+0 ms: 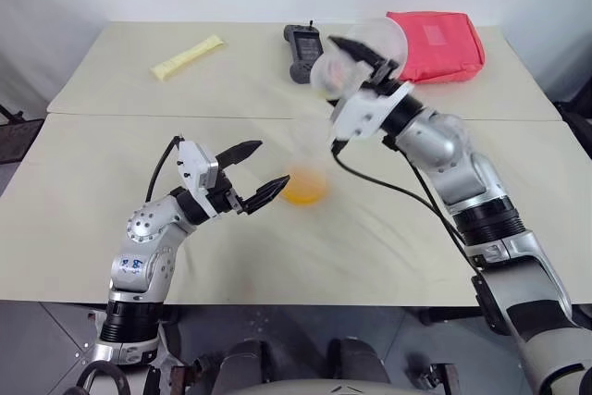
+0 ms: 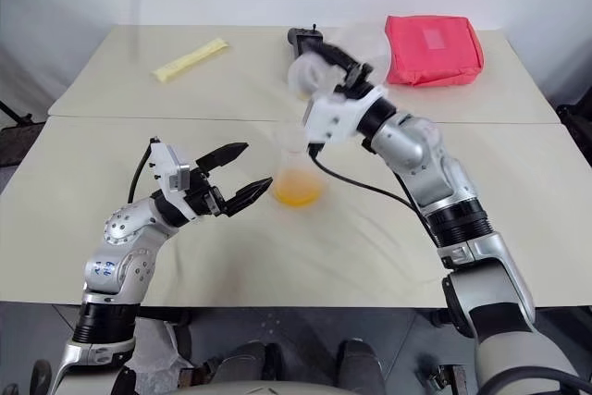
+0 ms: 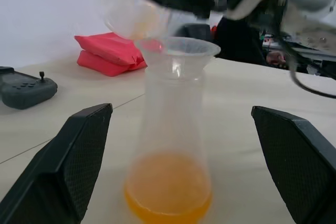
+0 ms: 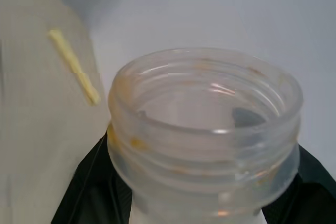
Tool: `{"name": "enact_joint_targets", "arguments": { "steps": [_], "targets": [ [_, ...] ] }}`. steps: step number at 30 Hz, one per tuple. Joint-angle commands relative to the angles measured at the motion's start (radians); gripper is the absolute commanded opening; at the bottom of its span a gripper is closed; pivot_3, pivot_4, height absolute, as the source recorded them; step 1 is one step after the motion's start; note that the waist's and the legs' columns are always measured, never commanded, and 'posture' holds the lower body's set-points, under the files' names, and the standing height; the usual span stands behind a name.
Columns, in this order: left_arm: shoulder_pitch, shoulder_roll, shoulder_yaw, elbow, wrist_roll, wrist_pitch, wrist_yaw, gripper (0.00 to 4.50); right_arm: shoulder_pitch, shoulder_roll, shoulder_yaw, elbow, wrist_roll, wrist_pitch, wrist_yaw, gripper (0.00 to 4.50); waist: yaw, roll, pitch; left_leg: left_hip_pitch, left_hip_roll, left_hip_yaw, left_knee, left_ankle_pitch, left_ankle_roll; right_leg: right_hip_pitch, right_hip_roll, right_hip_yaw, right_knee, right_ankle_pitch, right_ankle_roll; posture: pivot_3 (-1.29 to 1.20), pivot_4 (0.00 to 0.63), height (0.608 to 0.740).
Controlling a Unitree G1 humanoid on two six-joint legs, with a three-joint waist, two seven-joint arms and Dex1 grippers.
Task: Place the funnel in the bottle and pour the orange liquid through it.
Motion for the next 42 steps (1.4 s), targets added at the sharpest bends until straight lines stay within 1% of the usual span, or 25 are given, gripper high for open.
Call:
{"name": "enact_joint_targets", "arguments": {
  "steps": [1,4,6,8,10,12,14,21,23,27,30,34,36,38,42],
  "targets": [
    [-0.005,0.012,0.014,-0.012,-0.005,-0.008,-0.001,4.5,0.014,-0.026,-0.158,-0.057,0.251,0.163,0.122,2.51,0.002,0.0,0.0,0.0,0.0,-0.001,0.0,0.0,0.0,0.001,0.0,0.0,0.0,0.0,0.0,0.0,0.15,0.74],
    [0.006,0.017,0.02,-0.019,-0.008,-0.004,0.002,4.5,0.05,-0.067,-0.253,-0.068,0.375,0.276,0.193,2.51,0.002,0.0,0.0,0.0,-0.001,-0.002,0.0,0.0,0.0,0.002,0.0,-0.001,0.0,0.0,0.0,0.0,0.15,0.74],
    [0.014,0.023,0.021,-0.024,-0.01,0.0,0.001,4.5,0.086,-0.101,-0.317,-0.059,0.442,0.369,0.219,2.51,0.001,0.0,0.0,0.0,-0.001,-0.002,0.0,0.0,0.0,0.002,0.0,-0.001,-0.001,0.0,0.0,0.0,0.15,0.74],
    [0.019,0.029,0.023,-0.028,-0.013,0.003,0.0,4.5,0.135,-0.126,-0.378,-0.043,0.538,0.486,0.275,2.51,0.001,0.0,0.0,0.0,-0.001,-0.002,-0.001,0.0,0.0,0.002,0.0,-0.001,-0.002,0.0,0.0,0.0,0.15,0.74],
    [0.021,0.035,0.025,-0.029,-0.015,0.005,-0.002,4.5,0.195,-0.147,-0.445,-0.016,0.58,0.538,0.275,2.51,0.001,0.0,0.0,0.0,-0.001,-0.001,-0.001,0.0,0.0,0.002,0.0,-0.001,-0.002,0.0,0.0,0.0,0.15,0.74],
    [0.02,0.04,0.028,-0.026,-0.017,0.007,-0.005,4.5,0.254,-0.167,-0.486,0.004,0.57,0.56,0.237,2.51,0.002,0.0,0.0,0.0,-0.001,-0.001,-0.001,0.0,0.0,0.002,0.0,-0.001,-0.002,0.0,0.0,0.0,0.15,0.74],
    [0.018,0.044,0.029,-0.024,-0.017,0.01,-0.007,4.5,0.307,-0.172,-0.507,0.011,0.581,0.535,0.27,2.51,0.003,0.0,0.0,0.0,-0.001,-0.001,-0.001,0.0,0.0,0.002,0.0,-0.001,-0.003,0.0,0.0,0.0,0.15,0.74],
    [0.019,0.055,0.034,-0.03,-0.019,0.024,-0.012,4.5,0.425,-0.139,-0.561,-0.03,0.644,0.532,0.28,2.51,0.002,0.001,0.0,0.001,0.0,0.001,-0.002,0.0,0.0,0.001,0.001,-0.001,-0.004,0.0,0.0,0.0,0.15,0.74],
    [0.019,0.059,0.037,-0.032,-0.021,0.029,-0.013,4.5,0.442,-0.123,-0.582,-0.049,0.68,0.551,0.274,3.23,0.003,0.001,0.0,0.001,0.0,0.001,-0.002,0.0,0.0,0.002,0.001,0.0,-0.005,0.0,0.0,0.0,0.15,0.74],
    [0.014,0.077,0.041,-0.029,-0.022,0.038,-0.02,4.5,0.452,-0.116,-0.622,-0.095,0.749,0.565,0.288,4.48,0.003,0.001,0.0,0.001,0.0,0.001,-0.001,0.0,0.0,0.002,0.001,0.0,-0.005,0.0,0.0,0.0,0.15,0.74],
    [0.008,0.092,0.05,-0.023,-0.025,0.043,-0.026,4.5,0.427,-0.133,-0.654,-0.118,0.773,0.548,0.271,4.48,0.003,0.001,0.0,0.001,0.0,0.001,-0.001,0.0,0.0,0.002,0.001,0.0,-0.005,0.0,0.001,0.0,0.15,0.74],
    [0.006,0.109,0.062,-0.017,-0.029,0.052,-0.036,4.5,0.372,-0.16,-0.684,-0.158,0.819,0.57,0.269,4.48,0.003,0.001,0.0,0.001,0.0,0.002,-0.002,0.0,0.0,0.001,0.001,0.0,-0.006,0.0,0.0,0.0,0.15,0.74],
    [0.009,0.117,0.068,-0.016,-0.034,0.057,-0.04,4.5,0.349,-0.155,-0.692,-0.18,0.84,0.557,0.272,4.48,0.003,0.001,0.0,0.001,0.0,0.001,-0.002,0.0,0.0,0.001,0.001,0.0,-0.006,0.0,0.0,0.0,0.15,0.74],
    [0.016,0.125,0.073,-0.017,-0.036,0.06,-0.046,4.5,0.341,-0.155,-0.687,-0.213,0.876,0.583,0.291,4.48,0.003,0.001,0.0,0.001,0.0,0.001,-0.002,0.0,0.0,0.001,0.001,0.0,-0.005,0.0,0.0,0.0,0.15,0.74],
    [0.041,0.15,0.097,-0.024,-0.042,0.071,-0.059,4.5,0.305,-0.151,-0.654,-0.265,0.881,0.545,0.323,4.48,0.003,0.001,0.0,0.001,0.0,0.002,-0.002,0.0,0.0,0.001,0.001,0.0,-0.006,0.0,0.0,0.0,0.15,0.74]
  ]
}}
